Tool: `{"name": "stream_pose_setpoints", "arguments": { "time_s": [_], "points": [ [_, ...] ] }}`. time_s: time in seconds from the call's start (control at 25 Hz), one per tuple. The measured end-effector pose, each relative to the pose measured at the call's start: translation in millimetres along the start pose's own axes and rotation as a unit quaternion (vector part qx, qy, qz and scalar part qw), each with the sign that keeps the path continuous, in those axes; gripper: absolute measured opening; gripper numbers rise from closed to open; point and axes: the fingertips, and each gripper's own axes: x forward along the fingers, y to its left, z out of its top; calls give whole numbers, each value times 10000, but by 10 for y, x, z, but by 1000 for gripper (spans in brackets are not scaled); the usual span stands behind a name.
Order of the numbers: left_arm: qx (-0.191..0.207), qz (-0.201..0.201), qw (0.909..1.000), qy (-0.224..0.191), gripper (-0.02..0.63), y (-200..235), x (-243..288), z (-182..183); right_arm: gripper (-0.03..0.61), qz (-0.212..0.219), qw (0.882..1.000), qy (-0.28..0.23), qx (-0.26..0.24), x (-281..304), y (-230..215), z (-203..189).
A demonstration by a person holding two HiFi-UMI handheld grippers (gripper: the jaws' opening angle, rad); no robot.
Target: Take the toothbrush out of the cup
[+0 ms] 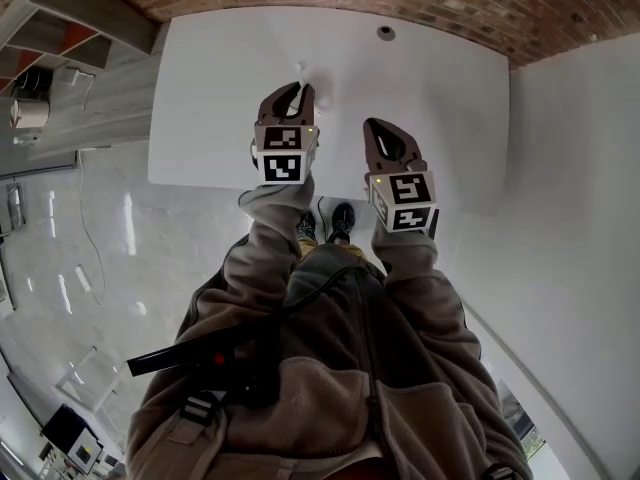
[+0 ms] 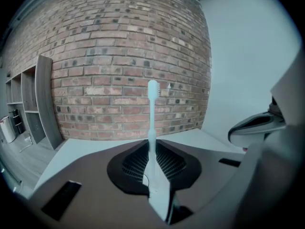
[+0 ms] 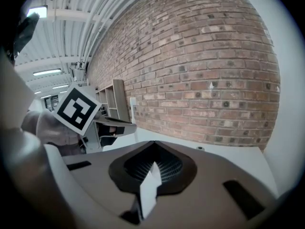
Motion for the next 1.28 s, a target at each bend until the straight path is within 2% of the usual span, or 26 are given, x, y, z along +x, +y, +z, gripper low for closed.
{"name": "stream_pose_setpoints", "arguments": {
  "time_s": [0.16,0.36,0.76,1.04,1.28],
  "points": [
    [-136,-101,9981,-590,48,-78,-404,385,2,-38,9989,-458,-106,-106,105,433],
    [-22,-115,9913,-1314,48,-117,-883,925,2,-43,9933,-1117,-296,-211,219,1029],
    [233,-21,9822,-1865,48,-144,-1444,1533,2,48,9816,-1813,-602,-433,457,1680],
    [323,334,9678,-2473,48,-29,-1753,1886,2,102,9739,-2178,-633,-499,546,2005],
    [389,386,9640,-2601,48,32,-1817,2008,0,107,9675,-2383,-836,-516,608,2202]
  ]
}}
